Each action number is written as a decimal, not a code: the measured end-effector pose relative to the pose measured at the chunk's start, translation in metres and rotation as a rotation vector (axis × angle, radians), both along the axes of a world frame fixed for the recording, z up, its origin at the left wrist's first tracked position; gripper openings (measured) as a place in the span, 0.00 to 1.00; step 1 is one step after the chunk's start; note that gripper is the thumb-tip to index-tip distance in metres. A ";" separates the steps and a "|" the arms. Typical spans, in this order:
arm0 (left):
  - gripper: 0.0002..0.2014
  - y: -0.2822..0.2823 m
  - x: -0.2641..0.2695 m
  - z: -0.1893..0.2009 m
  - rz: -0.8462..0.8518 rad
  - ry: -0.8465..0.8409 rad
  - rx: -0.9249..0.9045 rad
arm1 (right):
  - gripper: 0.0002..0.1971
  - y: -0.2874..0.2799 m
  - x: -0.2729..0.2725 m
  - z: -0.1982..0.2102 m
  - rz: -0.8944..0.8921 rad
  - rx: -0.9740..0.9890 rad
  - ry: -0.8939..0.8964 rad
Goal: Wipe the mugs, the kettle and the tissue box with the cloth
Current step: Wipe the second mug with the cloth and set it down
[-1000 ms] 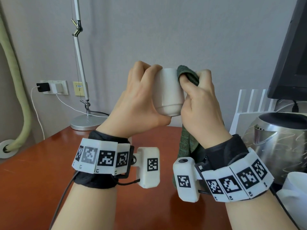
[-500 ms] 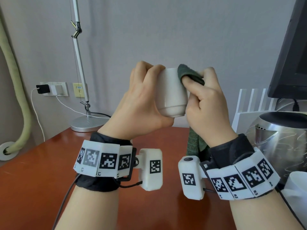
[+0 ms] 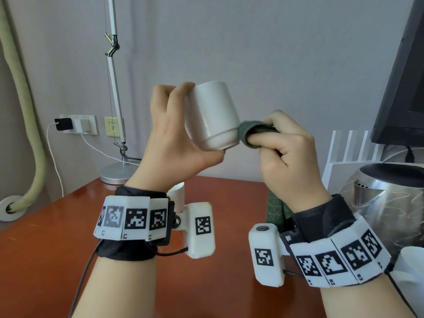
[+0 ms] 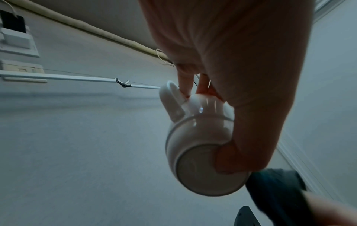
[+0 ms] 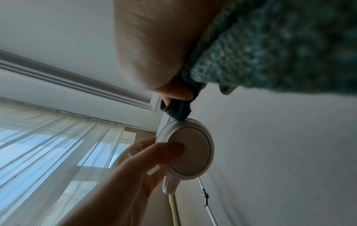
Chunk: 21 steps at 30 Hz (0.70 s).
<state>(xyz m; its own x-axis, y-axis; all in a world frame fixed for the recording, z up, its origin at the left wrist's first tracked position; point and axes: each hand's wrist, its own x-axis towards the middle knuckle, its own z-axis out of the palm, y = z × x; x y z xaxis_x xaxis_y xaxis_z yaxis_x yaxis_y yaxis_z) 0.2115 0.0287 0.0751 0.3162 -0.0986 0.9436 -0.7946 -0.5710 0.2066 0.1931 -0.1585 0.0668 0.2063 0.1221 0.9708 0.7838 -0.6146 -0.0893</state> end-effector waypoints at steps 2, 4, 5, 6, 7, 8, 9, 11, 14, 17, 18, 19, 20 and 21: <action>0.52 0.001 -0.002 0.000 -0.042 0.008 -0.040 | 0.18 0.001 -0.001 0.000 0.038 0.138 0.015; 0.53 -0.001 -0.004 0.001 -0.070 -0.021 -0.052 | 0.11 0.003 -0.003 0.002 0.148 0.323 0.165; 0.52 -0.002 -0.005 0.001 -0.082 -0.037 -0.059 | 0.07 0.005 -0.004 0.003 0.221 0.376 0.291; 0.49 -0.004 -0.005 0.001 -0.095 -0.046 -0.071 | 0.10 0.007 -0.004 0.004 0.261 0.388 0.397; 0.47 -0.007 -0.006 0.001 -0.110 -0.054 -0.082 | 0.18 0.008 -0.005 0.004 0.262 0.349 0.461; 0.45 -0.009 -0.007 0.000 -0.127 -0.062 -0.091 | 0.26 0.008 -0.004 0.003 0.249 0.298 0.504; 0.44 -0.012 -0.009 0.000 -0.148 -0.068 -0.098 | 0.32 0.009 -0.005 0.003 0.243 0.259 0.530; 0.43 -0.016 -0.010 0.000 -0.186 -0.070 -0.110 | 0.37 0.012 -0.008 0.004 0.282 0.228 0.554; 0.43 -0.017 -0.012 0.003 -0.185 -0.064 -0.090 | 0.32 0.012 -0.011 0.006 0.318 0.238 0.526; 0.44 -0.014 -0.012 0.007 -0.134 -0.064 -0.006 | 0.33 0.011 -0.012 0.005 0.304 0.236 0.454; 0.45 -0.013 -0.013 0.007 -0.119 -0.057 0.022 | 0.33 0.011 -0.012 0.005 0.299 0.231 0.429; 0.46 -0.013 -0.014 0.008 -0.107 -0.048 0.047 | 0.33 0.010 -0.011 0.005 0.291 0.226 0.408; 0.47 -0.013 -0.014 0.008 -0.096 -0.040 0.068 | 0.33 0.010 -0.010 0.005 0.280 0.223 0.393; 0.47 -0.014 -0.014 0.008 -0.086 -0.035 0.083 | 0.33 0.009 -0.008 0.004 0.269 0.223 0.386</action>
<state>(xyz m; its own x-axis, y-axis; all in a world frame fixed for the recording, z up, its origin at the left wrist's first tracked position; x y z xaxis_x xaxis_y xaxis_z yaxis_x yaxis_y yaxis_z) 0.1972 0.0145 0.0830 0.2700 -0.2025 0.9413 -0.8473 -0.5144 0.1323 0.1850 -0.1492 0.0711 0.5441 0.0194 0.8388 0.7957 -0.3290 -0.5085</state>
